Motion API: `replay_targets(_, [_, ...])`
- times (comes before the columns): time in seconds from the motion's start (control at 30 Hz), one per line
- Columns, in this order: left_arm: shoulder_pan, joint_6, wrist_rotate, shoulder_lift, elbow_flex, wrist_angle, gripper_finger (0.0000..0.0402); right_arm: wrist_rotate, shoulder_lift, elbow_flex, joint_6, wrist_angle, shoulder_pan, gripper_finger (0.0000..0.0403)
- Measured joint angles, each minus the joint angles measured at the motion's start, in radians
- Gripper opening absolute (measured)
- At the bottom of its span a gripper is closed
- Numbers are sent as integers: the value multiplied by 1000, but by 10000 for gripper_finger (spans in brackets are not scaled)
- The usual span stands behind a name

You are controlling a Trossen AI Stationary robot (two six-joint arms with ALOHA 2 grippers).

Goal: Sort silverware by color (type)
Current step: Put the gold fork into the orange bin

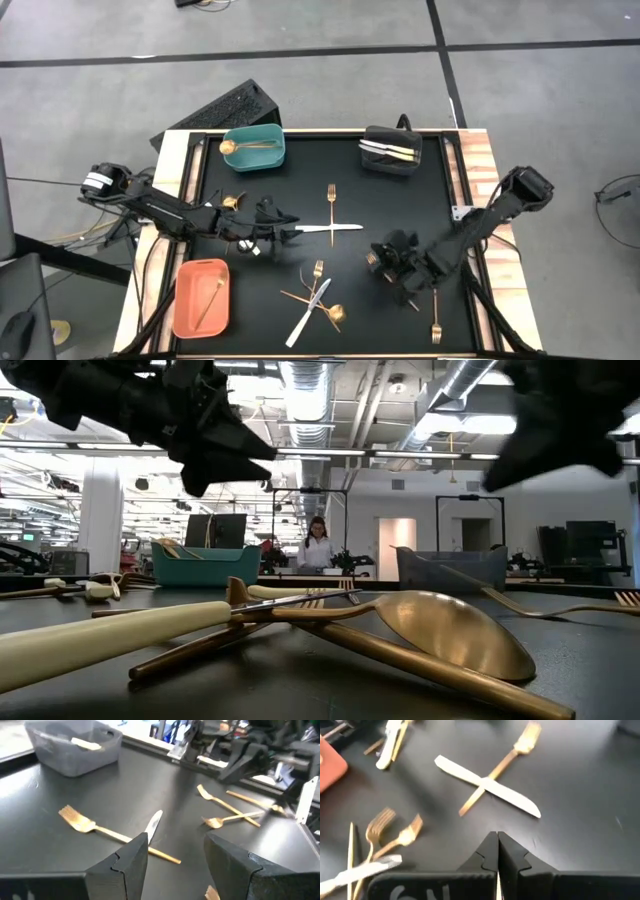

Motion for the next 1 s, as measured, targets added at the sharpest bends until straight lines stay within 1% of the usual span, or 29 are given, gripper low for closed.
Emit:
replay_targets(0.13, [-12, -2, -7, 0, 0, 5, 178, 25, 3, 0, -251, 214, -87, 22])
replay_targets(0.23, [-19, -4, -12, 0, 0, 30, 178, 86, 3, 1, -367, 372, -143, 22])
replay_targets(0.3, [-28, 14, -12, 0, 0, 61, 178, 106, 3, 1, -453, 459, -175, 22])
replay_targets(0.33, [-33, 26, -11, 0, 0, 81, 178, 102, 3, 1, -498, 494, -190, 22])
replay_targets(0.4, [-46, 45, -11, 0, 0, 102, 178, 40, 2, 2, -573, 535, -221, 24])
replay_targets(0.47, [-54, 53, -11, 0, 0, 97, 178, -56, 2, 2, -603, 519, -251, 29])
replay_targets(0.53, [-58, 54, -12, 0, 0, 82, 178, -182, 2, 2, -601, 462, -276, 38])
replay_targets(0.63, [-58, 45, -30, 0, 0, 41, 178, -356, 2, 2, -541, 342, -300, 52])
replay_targets(0.7, [-58, 33, -48, 0, 0, 20, 178, -434, 2, 2, -502, 255, -297, 61])
replay_targets(0.87, [-58, -4, -65, 0, 0, -10, 178, -527, 2, 2, -406, 101, -245, 85])
replay_targets(1.0, [-58, -12, -65, 0, 0, -13, 178, -560, 39, 2, -338, 81, -195, 107])
